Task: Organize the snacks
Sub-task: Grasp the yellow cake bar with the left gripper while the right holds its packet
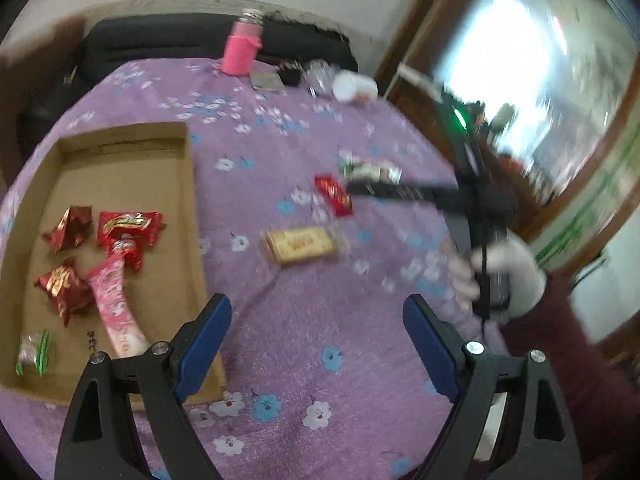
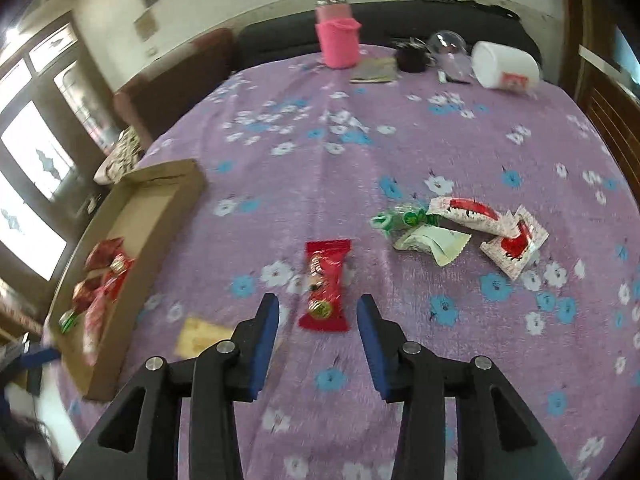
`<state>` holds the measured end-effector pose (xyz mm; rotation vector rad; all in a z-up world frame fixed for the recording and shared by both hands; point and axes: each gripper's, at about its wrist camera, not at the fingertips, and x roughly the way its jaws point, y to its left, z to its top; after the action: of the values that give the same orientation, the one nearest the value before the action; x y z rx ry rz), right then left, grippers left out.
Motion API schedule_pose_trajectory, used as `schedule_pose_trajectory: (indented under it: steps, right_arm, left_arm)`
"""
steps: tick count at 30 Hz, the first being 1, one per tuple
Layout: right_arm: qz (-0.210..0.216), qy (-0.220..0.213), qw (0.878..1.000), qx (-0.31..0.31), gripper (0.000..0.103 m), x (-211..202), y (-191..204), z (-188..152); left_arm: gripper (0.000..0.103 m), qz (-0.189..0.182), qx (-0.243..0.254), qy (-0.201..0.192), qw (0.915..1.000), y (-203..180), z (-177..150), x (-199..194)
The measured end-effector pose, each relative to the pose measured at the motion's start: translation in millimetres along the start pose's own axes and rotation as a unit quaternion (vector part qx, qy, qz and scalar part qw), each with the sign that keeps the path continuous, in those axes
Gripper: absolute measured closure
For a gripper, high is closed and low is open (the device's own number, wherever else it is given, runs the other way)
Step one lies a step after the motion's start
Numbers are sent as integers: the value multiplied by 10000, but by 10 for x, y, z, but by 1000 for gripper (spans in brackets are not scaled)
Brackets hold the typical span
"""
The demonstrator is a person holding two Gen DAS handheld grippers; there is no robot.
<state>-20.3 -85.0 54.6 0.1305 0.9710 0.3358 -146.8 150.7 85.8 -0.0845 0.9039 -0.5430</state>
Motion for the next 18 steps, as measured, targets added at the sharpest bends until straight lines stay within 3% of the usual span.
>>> schedule_pose_trajectory:
  steps: [5, 6, 7, 9, 13, 18]
  right_arm:
    - [-131, 131, 9998, -33, 60, 392, 71, 95]
    - [-198, 82, 9998, -28, 64, 406, 67, 83]
    - [-255, 48, 9997, -18, 83, 434, 92, 62]
    - [-166, 24, 9998, 107, 83, 378, 1, 10]
    - [-399, -154, 9989, 168, 83, 257, -208, -136]
    - [73, -390, 9974, 607, 83, 200, -489, -234]
  left_arm:
    - [16, 600, 866, 253, 9941, -300, 76, 251]
    - [16, 664, 1026, 271, 9921, -329, 110, 279]
    - [16, 720, 1246, 307, 9891, -382, 164, 332]
    - [16, 751, 1587, 416, 9836, -443, 225, 451]
    - [16, 884, 2395, 933, 9624, -576, 367, 870]
    - [16, 1057, 2925, 1697, 9351, -521, 506, 1368]
